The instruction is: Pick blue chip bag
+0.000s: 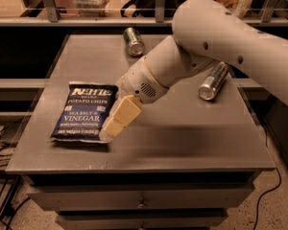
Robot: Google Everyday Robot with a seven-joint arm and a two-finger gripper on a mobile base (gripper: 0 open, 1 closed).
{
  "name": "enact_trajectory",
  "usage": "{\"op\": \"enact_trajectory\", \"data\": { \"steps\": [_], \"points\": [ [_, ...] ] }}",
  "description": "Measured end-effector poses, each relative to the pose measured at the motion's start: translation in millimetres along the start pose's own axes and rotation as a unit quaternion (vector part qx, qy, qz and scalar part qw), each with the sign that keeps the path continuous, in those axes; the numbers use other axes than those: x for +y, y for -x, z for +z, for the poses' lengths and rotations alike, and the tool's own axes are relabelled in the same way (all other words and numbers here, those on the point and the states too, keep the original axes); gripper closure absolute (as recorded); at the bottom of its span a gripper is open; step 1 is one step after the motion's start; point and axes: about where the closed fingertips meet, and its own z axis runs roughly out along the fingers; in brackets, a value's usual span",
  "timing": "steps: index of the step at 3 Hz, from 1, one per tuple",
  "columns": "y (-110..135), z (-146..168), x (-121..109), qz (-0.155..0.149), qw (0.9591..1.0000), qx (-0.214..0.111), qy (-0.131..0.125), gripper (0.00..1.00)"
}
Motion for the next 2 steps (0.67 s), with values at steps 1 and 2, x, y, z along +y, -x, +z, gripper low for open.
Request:
{"op": "enact_trajectory", "data": {
  "steps": [1, 2],
  "points": [
    [14, 20, -3, -0.001, 0.9999, -0.015, -0.007, 0.0],
    [22, 38, -10, -0.007, 0.9993, -0.03, -0.022, 0.0]
  ]
}}
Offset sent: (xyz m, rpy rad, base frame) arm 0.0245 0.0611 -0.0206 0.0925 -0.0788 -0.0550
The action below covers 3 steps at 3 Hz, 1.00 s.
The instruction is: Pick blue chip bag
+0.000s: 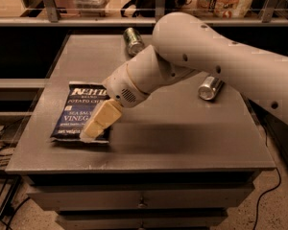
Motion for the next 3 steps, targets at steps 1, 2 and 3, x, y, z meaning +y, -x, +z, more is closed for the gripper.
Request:
{"op": "enact_trajectory", "data": {
  "steps": [1, 2, 3],
  "points": [
    [6, 15, -6, -0.005, 0.9998, -0.012, -0.013, 0.0],
    [0, 44, -19, -0.018, 0.9996, -0.004, -0.022, 0.16],
    [-5, 50, -21, -0.012, 0.9997, -0.009, -0.017, 0.39]
  ]
}}
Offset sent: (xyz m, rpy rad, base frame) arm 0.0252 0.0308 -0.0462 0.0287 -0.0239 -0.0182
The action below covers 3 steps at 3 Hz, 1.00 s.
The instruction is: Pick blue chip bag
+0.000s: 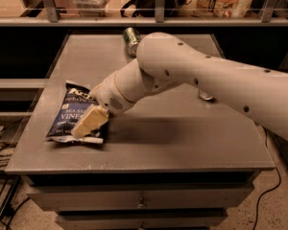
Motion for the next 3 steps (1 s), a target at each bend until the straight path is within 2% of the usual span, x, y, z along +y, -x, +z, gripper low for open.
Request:
{"op": "enact_trajectory", "data": {
  "steps": [2, 3],
  "points": [
    [3.7, -2.8, -0.2, 0.001, 1.0, -0.001, 0.001, 0.85],
    [4.9, -3.8, -0.1, 0.001, 1.0, -0.001, 0.001, 1.0]
  ]
}}
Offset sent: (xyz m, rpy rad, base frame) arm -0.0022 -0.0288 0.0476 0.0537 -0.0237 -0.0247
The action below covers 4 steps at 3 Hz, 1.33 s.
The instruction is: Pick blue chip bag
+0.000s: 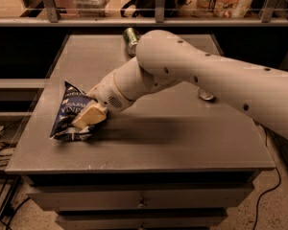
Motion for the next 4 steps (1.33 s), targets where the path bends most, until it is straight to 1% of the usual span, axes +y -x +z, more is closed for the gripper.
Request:
{"op": "enact_trajectory", "data": {
  "steps": [1, 2, 3, 4],
  "points": [
    [30, -45, 6, -0.042, 0.9989, -0.019, -0.012, 1.0],
    [75, -111, 14, -0.111, 0.9922, -0.046, -0.031, 1.0],
    [106, -157, 16, -0.154, 0.9854, -0.06, -0.043, 1.0],
    [111, -159, 18, -0.157, 0.9847, -0.062, -0.044, 1.0]
  ]
}}
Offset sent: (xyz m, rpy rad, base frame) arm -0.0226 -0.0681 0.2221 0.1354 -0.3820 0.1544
